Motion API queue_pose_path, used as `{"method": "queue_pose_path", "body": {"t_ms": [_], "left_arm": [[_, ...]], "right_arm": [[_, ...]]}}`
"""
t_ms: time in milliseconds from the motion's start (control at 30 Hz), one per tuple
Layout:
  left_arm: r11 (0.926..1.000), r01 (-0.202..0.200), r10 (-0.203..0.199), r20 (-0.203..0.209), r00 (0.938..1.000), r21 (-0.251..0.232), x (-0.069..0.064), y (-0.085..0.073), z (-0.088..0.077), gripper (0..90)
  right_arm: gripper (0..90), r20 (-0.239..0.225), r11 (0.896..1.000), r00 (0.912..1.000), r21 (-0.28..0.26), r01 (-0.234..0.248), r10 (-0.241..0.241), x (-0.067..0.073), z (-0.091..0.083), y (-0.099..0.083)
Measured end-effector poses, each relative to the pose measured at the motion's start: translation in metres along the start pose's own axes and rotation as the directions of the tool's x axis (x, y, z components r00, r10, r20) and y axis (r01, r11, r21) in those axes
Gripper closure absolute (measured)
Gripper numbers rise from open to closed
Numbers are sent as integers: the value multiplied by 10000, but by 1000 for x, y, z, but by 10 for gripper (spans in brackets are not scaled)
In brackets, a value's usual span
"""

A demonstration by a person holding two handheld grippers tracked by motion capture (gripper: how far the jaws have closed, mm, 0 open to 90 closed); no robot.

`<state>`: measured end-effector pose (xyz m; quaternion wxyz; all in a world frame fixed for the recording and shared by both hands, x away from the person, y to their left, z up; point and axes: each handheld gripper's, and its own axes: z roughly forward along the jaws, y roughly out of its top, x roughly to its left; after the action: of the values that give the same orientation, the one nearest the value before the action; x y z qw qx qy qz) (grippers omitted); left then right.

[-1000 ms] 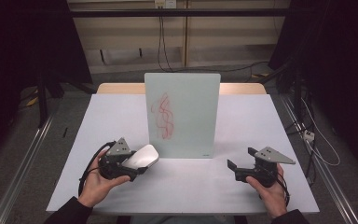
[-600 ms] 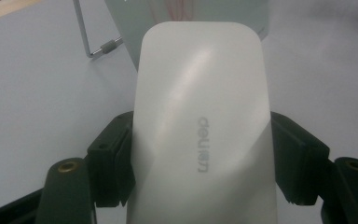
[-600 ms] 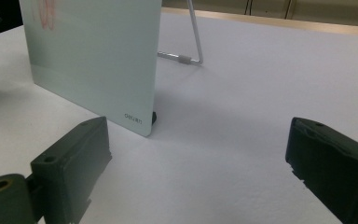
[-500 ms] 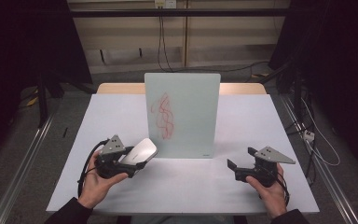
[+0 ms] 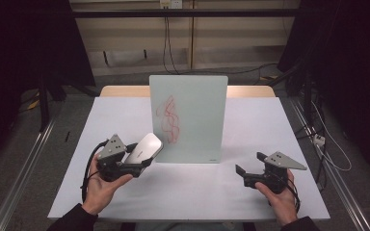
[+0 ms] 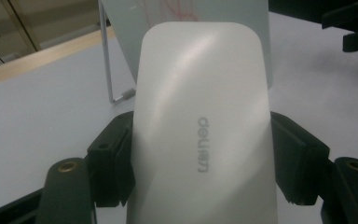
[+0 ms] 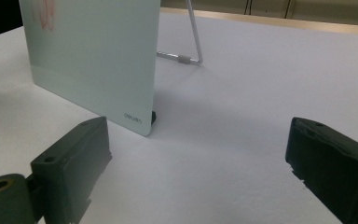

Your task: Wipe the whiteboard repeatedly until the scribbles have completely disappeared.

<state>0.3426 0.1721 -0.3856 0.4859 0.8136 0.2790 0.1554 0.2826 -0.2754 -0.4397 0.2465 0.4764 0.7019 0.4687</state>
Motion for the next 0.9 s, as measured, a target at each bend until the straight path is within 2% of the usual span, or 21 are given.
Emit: {"method": "queue_pose_path", "body": {"t_ms": [200,333,467,500,600,633,700,733,833,867,900], "left_arm": [[9989,-327,316,-313,9990,-350,-2,16,1,310],[9965,-621,583,-672,9960,-554,-4,25,4,310],[9936,-833,767,-847,9934,-766,-7,31,9,310],[9933,-937,877,-851,9925,-681,-7,33,9,310],[9891,-1203,1103,-1135,9874,-847,-7,36,11,310],[9883,-1188,1075,-1152,9875,-956,-7,37,12,310],[9875,-1343,1235,-1242,9845,-829,-5,41,12,310],[9853,-1497,1375,-1386,9808,-823,-5,42,12,310],[9823,-1583,1416,-1557,9776,-1001,-3,46,14,310],[9800,-1728,1550,-1662,9738,-984,-3,47,15,310],[9789,-1763,1572,-1707,9727,-1030,-3,48,16,310]], "right_arm": [[65,14,10000,10000,5,-7,7,0,0,0],[65,-9,10000,10000,2,17,-17,0,0,0],[65,8,10000,10000,6,7,-7,0,0,0],[65,-10,10000,10000,-5,20,-20,0,0,0],[65,-26,10000,10000,-7,12,-12,0,0,0],[65,-15,10000,10000,-4,6,-6,0,0,0],[65,-29,10000,10000,-7,17,-17,0,0,0],[65,-29,10000,10000,-7,17,-17,0,0,0],[65,-33,10000,10000,3,-3,3,0,0,0],[65,-35,10000,10000,6,1,-1,0,0,0],[65,-28,10000,10000,6,6,-6,0,0,0]]}}
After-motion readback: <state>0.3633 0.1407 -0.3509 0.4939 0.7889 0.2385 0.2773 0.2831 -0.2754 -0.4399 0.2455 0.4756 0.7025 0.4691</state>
